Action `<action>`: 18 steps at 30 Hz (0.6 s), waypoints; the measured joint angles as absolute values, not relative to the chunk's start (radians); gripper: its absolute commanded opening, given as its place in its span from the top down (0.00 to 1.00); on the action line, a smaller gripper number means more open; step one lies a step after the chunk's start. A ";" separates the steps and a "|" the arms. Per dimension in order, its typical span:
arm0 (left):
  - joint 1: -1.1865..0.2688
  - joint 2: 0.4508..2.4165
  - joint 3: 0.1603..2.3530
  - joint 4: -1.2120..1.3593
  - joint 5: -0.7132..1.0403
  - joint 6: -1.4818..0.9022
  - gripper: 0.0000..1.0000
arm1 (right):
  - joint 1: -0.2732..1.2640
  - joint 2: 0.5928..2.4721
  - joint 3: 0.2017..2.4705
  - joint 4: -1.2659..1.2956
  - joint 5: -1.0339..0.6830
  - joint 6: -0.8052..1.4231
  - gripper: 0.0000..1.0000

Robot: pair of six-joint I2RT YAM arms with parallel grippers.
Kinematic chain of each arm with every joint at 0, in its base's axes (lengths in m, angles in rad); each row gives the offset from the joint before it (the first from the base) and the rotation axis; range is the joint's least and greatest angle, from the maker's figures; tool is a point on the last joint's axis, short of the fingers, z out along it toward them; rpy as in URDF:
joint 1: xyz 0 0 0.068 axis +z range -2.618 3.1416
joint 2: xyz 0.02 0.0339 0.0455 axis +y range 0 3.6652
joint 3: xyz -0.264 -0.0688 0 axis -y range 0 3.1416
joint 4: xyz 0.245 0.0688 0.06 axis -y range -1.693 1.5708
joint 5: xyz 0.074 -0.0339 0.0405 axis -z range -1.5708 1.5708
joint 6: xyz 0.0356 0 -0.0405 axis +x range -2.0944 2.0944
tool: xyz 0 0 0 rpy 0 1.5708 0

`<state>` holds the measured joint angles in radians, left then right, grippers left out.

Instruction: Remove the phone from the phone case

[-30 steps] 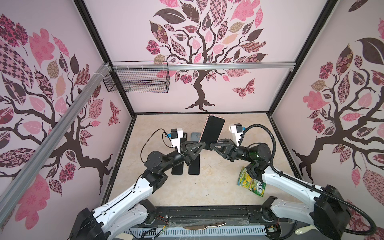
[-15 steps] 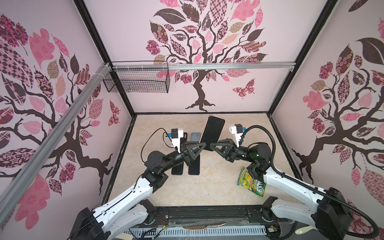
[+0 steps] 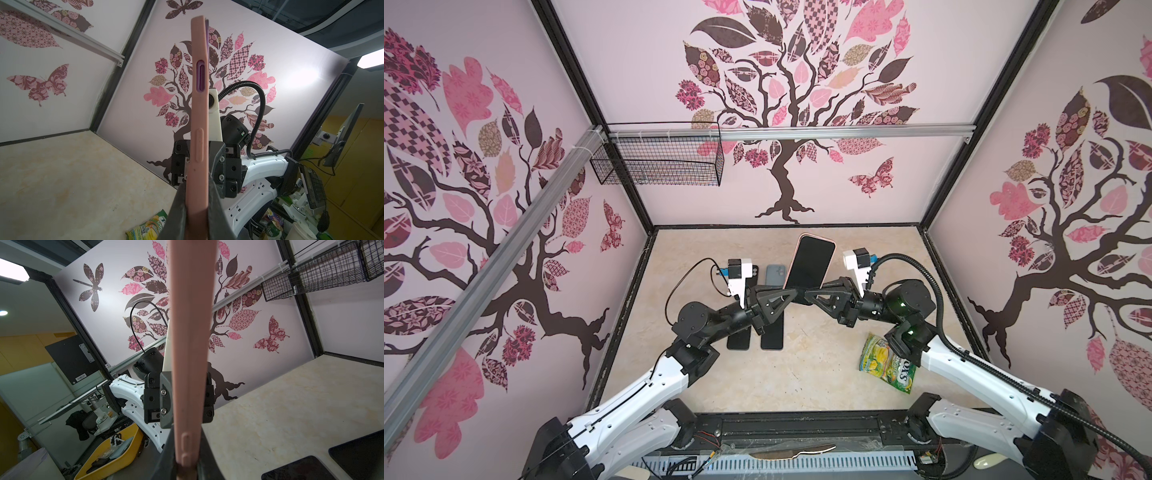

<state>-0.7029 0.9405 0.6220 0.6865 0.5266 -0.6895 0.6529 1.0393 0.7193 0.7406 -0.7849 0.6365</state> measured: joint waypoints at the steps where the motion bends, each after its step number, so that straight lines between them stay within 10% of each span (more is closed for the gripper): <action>1: -0.703 0.941 0.622 0.684 0.533 -0.684 1.00 | 0.653 1.032 0.719 0.722 -0.789 0.621 0.89; 18: -0.700 0.960 0.644 0.662 0.601 -0.654 1.00 | 0.641 0.987 0.762 0.532 -0.832 0.485 0.88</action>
<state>-0.7002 0.9596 0.6441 0.6621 0.6010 -0.6537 0.6415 0.9867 0.7616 0.5320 -0.8322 0.4850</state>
